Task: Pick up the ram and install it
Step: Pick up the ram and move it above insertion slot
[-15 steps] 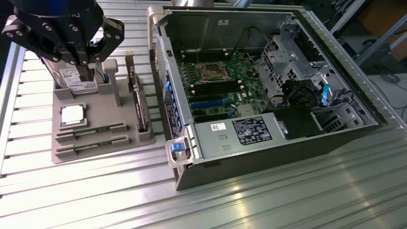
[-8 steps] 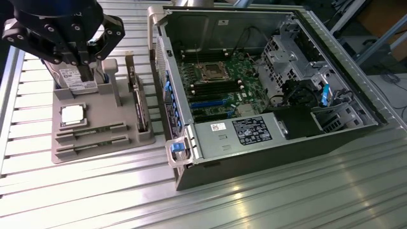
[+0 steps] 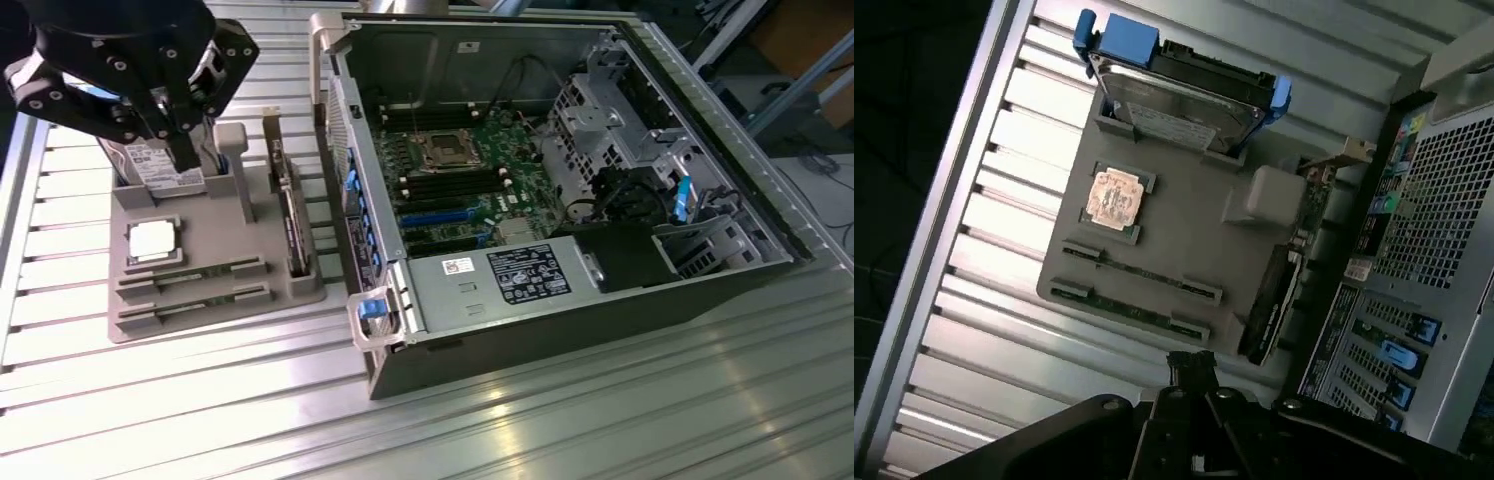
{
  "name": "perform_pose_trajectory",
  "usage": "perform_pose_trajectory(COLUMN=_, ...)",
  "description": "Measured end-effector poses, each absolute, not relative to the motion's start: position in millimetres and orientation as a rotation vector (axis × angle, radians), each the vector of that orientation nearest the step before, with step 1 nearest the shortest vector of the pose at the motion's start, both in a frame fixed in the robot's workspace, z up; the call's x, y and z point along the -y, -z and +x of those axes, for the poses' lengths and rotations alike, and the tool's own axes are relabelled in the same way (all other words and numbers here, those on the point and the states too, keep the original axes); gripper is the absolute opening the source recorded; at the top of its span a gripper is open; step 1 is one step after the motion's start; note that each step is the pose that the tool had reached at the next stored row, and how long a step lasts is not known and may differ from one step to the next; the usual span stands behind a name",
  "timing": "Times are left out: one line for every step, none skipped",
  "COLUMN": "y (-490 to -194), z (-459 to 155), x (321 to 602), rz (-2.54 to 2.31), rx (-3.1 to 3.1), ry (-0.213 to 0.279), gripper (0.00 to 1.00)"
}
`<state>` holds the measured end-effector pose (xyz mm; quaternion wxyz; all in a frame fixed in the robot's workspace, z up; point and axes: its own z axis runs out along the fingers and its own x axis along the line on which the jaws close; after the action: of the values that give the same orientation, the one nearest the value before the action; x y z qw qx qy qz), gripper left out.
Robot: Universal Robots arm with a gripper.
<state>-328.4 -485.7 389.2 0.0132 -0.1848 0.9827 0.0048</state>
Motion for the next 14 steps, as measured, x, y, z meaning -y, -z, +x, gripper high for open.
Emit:
perform_pose_trajectory(y=-389.1, z=-328.4, x=485.7, rz=-0.627, rx=-3.052, ry=-0.015, gripper=0.11)
perform_pose_trajectory(y=-388.9, z=-328.4, x=485.7, rz=-0.677, rx=-3.041, ry=-0.016, gripper=0.11)
perform_pose_trajectory(y=-388.9, z=-328.4, x=485.7, rz=-0.705, rx=-3.035, ry=-0.016, gripper=0.11)
perform_pose_trajectory(y=-388.8, z=-328.4, x=485.7, rz=-0.752, rx=-3.024, ry=-0.017, gripper=0.11)
perform_pose_trajectory(y=-388.6, z=-328.4, x=485.7, rz=-0.806, rx=-3.010, ry=-0.016, gripper=0.11)
perform_pose_trajectory(y=-388.4, z=-328.4, x=485.7, rz=-0.876, rx=-2.991, ry=-0.016, gripper=0.11)
perform_pose_trajectory(y=-388.2, z=-328.4, x=485.7, rz=-0.939, rx=-2.972, ry=-0.015, gripper=0.11)
perform_pose_trajectory(y=-388.1, z=-328.4, x=485.7, rz=-0.990, rx=-2.956, ry=-0.015, gripper=0.11)
perform_pose_trajectory(y=-388.0, z=-328.4, x=485.7, rz=-1.035, rx=-2.941, ry=-0.015, gripper=0.11)
perform_pose_trajectory(y=-387.9, z=-328.4, x=485.7, rz=-1.093, rx=-2.920, ry=-0.015, gripper=0.11)
perform_pose_trajectory(y=-387.7, z=-328.4, x=485.7, rz=-1.161, rx=-2.894, ry=-0.016, gripper=0.11)
perform_pose_trajectory(y=-387.6, z=-328.4, x=485.7, rz=-1.197, rx=-2.880, ry=-0.016, gripper=0.11)
perform_pose_trajectory(y=-387.5, z=-328.4, x=485.7, rz=-1.225, rx=-2.868, ry=-0.016, gripper=0.11)
perform_pose_trajectory(y=-387.4, z=-328.4, x=485.7, rz=-1.267, rx=-2.850, ry=-0.017, gripper=0.11)
